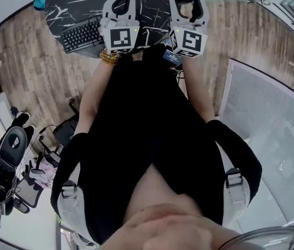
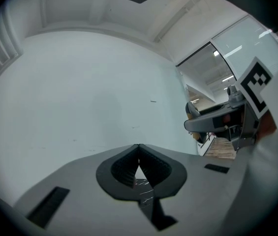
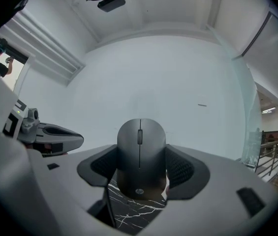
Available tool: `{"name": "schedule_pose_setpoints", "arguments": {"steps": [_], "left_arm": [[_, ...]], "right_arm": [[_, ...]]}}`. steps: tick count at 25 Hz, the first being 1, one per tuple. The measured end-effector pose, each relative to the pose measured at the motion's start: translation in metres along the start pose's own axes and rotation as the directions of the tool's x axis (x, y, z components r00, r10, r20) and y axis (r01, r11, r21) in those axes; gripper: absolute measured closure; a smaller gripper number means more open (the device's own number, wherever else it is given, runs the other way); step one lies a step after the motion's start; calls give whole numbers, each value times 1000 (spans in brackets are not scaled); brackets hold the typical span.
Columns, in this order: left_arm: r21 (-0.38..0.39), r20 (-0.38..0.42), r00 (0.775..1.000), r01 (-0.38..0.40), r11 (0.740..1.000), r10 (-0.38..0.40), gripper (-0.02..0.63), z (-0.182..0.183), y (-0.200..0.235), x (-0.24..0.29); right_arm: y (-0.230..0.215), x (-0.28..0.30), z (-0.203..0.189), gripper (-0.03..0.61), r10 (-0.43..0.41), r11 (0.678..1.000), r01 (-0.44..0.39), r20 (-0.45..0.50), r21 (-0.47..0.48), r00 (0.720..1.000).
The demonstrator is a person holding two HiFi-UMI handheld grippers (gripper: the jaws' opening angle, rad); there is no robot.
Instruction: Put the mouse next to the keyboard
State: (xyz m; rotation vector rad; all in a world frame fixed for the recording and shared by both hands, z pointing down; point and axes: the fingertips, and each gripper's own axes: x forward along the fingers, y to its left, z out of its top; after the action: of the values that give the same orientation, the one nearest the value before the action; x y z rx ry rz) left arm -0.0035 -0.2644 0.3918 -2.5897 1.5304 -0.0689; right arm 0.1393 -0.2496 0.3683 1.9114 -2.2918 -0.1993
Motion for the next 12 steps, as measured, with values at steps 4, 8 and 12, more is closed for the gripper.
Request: {"name": "schedule_pose_setpoints", "arguments": {"steps": [4, 8, 12], "left_arm": [[0, 4, 1000, -15, 1000, 15, 600, 3, 9, 9], [-5, 13, 1000, -24, 1000, 25, 600, 4, 13, 8], [14, 36, 999, 7, 1000, -8, 600, 4, 6, 2]], "right_arm": [[0, 4, 3, 295, 2, 1000, -2, 6, 8, 1000], [4, 7, 0, 295, 15, 1000, -15, 0, 20, 1000], [7, 8, -6, 295, 34, 999, -33, -21, 42, 999]]}}
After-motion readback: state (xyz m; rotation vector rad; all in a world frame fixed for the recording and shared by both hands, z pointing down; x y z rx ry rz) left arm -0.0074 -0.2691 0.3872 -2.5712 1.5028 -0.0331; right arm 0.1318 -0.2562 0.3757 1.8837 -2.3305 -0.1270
